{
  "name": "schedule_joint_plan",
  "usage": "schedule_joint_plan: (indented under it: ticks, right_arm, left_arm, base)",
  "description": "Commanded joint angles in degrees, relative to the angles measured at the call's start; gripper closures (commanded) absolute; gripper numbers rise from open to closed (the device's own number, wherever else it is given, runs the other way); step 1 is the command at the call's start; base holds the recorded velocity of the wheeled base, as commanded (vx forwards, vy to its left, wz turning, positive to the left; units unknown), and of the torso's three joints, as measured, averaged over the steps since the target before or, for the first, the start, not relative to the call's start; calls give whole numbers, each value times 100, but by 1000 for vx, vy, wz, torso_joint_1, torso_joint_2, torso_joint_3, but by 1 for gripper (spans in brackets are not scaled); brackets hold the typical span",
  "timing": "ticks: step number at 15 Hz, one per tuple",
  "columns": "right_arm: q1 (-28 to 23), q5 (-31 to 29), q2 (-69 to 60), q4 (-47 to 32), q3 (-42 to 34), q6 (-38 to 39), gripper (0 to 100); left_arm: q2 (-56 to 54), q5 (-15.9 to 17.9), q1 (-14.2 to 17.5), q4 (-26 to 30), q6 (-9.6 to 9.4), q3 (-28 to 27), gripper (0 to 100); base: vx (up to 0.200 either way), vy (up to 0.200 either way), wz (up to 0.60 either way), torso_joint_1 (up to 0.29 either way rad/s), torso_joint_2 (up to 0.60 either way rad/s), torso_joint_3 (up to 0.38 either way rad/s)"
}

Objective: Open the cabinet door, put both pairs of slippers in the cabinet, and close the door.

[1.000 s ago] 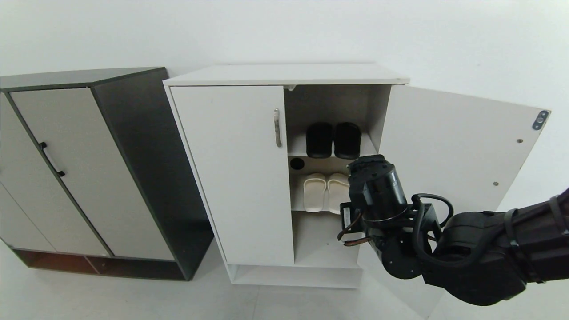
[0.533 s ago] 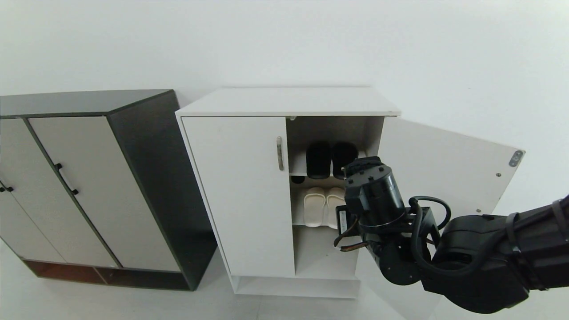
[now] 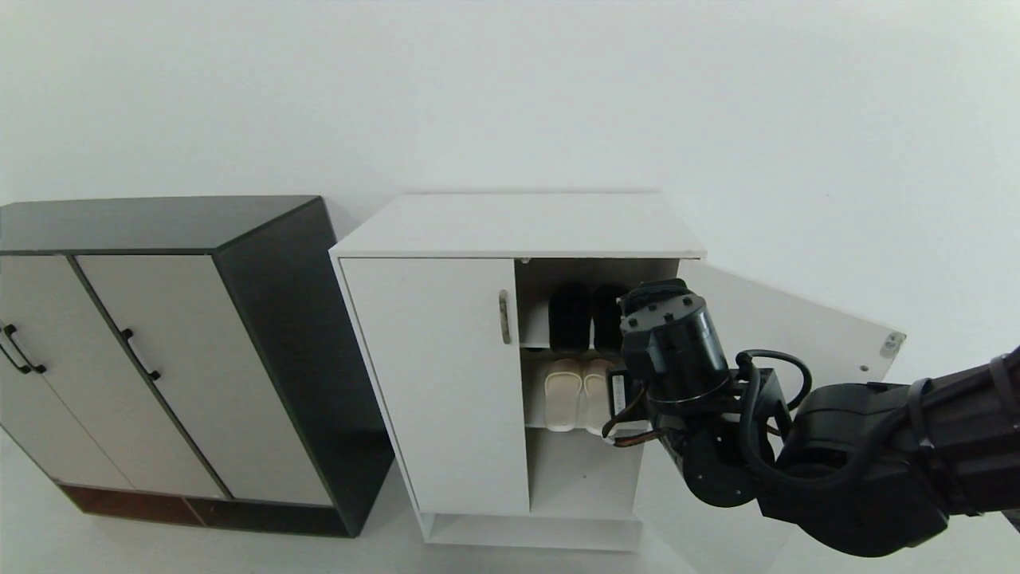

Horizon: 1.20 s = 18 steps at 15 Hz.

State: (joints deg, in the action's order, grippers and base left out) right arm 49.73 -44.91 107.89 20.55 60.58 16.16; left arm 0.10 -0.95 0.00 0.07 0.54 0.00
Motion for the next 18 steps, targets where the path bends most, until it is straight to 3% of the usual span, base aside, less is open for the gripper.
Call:
schedule_joint_plan:
  ticks: [1,12,18]
  right_arm:
    - [2,0,-13,1,-2,1,100]
    - [2,0,-31,1,-28,-8,100]
    - [11,0,-31,1,-63,-78,100]
  left_arm:
    - [-1,-2,0,1,8,0,100]
    - [8,-2,0,1,8,0,100]
    - [8,-2,0,1,8,0,100]
  base:
    - [0,0,0,193,-496,-310]
    - [0,0,0,232,-547,-315]
    - [0,0,0,46,-98,-60]
